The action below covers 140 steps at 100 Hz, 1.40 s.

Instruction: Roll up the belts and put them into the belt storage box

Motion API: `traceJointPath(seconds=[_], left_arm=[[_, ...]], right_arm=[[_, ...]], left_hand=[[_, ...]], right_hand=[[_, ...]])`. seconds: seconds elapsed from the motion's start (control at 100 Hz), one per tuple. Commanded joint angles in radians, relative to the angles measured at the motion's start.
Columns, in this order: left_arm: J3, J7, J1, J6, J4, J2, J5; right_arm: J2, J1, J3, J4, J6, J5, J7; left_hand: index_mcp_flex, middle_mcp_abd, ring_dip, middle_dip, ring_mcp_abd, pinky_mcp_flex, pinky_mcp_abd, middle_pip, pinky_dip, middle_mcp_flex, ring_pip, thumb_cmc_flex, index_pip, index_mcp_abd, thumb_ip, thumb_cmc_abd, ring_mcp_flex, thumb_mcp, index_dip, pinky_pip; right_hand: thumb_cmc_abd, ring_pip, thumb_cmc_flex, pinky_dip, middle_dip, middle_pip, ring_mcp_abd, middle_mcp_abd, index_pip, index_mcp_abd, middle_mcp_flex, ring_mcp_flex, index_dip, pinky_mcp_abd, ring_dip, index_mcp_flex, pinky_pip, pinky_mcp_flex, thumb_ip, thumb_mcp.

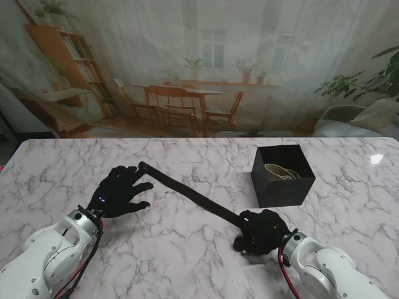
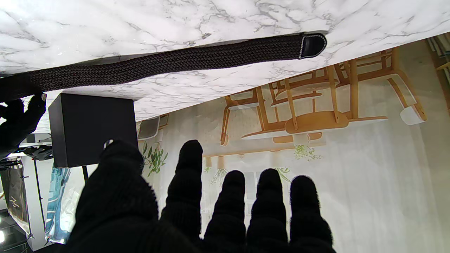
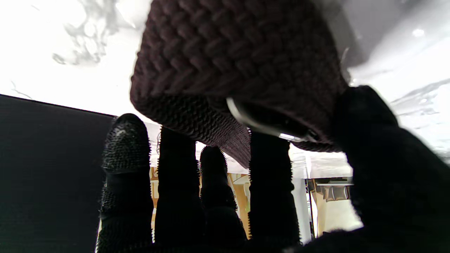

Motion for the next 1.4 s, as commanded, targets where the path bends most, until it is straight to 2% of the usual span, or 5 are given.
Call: traceJointPath(seconds=[0.0, 0.48, 0.85, 1.14, 1.39], left_arm=[[0.003, -0.011, 0.000, 0.000, 0.001, -0.002, 0.002], [0.001, -0.009, 0.000, -0.001, 0.001, -0.001, 0.004], [-0.001, -0.009, 0.003, -0.003, -0.001, -0.001, 0.005], [-0.001, -0.009, 0.003, -0.002, -0.001, -0.001, 0.007], [0.001, -0.007, 0.001, -0.003, 0.001, -0.001, 0.006]], right_arm=[[-0.005, -0.001, -0.007, 0.020, 0.001, -0.002, -0.016], [-0.003, 0.008, -0.036, 0.034, 0.064, -0.036, -0.053], [-0.008, 0.025, -0.059, 0.066, 0.073, -0.014, -0.099], [-0.008, 0.042, -0.078, 0.100, 0.074, -0.019, -0.160], [-0.019, 0.055, -0.086, 0.124, 0.064, 0.026, -0.193]], left_hand=[[0.011, 0.013, 0.002, 0.008, 0.009, -0.019, 0.025, -0.019, 0.011, -0.043, -0.030, 0.023, 0.007, 0.018, -0.020, 0.032, -0.029, 0.004, 0.009, -0.032], [0.010, 0.013, 0.001, 0.007, 0.008, -0.020, 0.028, -0.021, 0.010, -0.046, -0.032, 0.020, 0.006, 0.015, -0.020, 0.031, -0.030, 0.003, 0.009, -0.041], [0.010, 0.012, 0.001, 0.007, 0.007, -0.019, 0.029, -0.023, 0.011, -0.048, -0.033, 0.018, 0.006, 0.012, -0.020, 0.032, -0.031, 0.004, 0.010, -0.045], [0.008, 0.011, 0.002, 0.007, 0.007, -0.018, 0.029, -0.023, 0.012, -0.048, -0.033, 0.018, 0.004, 0.015, -0.020, 0.030, -0.029, 0.004, 0.009, -0.047], [0.003, 0.010, 0.002, 0.007, 0.006, -0.018, 0.031, -0.022, 0.013, -0.048, -0.033, 0.020, 0.002, 0.012, -0.020, 0.029, -0.027, 0.005, 0.008, -0.049]], right_hand=[[0.066, 0.033, 0.090, 0.020, 0.014, 0.028, -0.030, -0.032, 0.103, -0.127, -0.064, 0.021, 0.035, 0.014, 0.020, 0.000, 0.028, -0.004, 0.008, 0.052], [0.129, 0.119, 0.184, 0.035, -0.003, 0.017, -0.062, 0.138, 0.130, 0.000, -0.225, -0.006, 0.052, -0.064, 0.051, -0.162, 0.057, 0.004, 0.004, 0.070], [0.087, 0.374, 0.316, 0.022, 0.147, 0.328, -0.158, 0.018, 0.298, -0.149, 0.102, 0.226, 0.094, -0.198, 0.139, -0.338, 0.162, 0.202, 0.006, 0.100], [0.117, 0.571, 0.304, 0.103, 0.332, 0.535, -0.137, -0.159, -0.291, -0.155, 0.447, 0.264, 0.145, -0.150, 0.225, -0.607, 0.325, 0.190, 0.012, 0.094], [0.184, 0.671, 0.289, 0.055, 0.255, 0.491, -0.091, -0.093, -0.279, -0.343, 0.640, 0.375, -0.011, -0.050, 0.226, -0.742, 0.383, 0.346, 0.094, 0.133]])
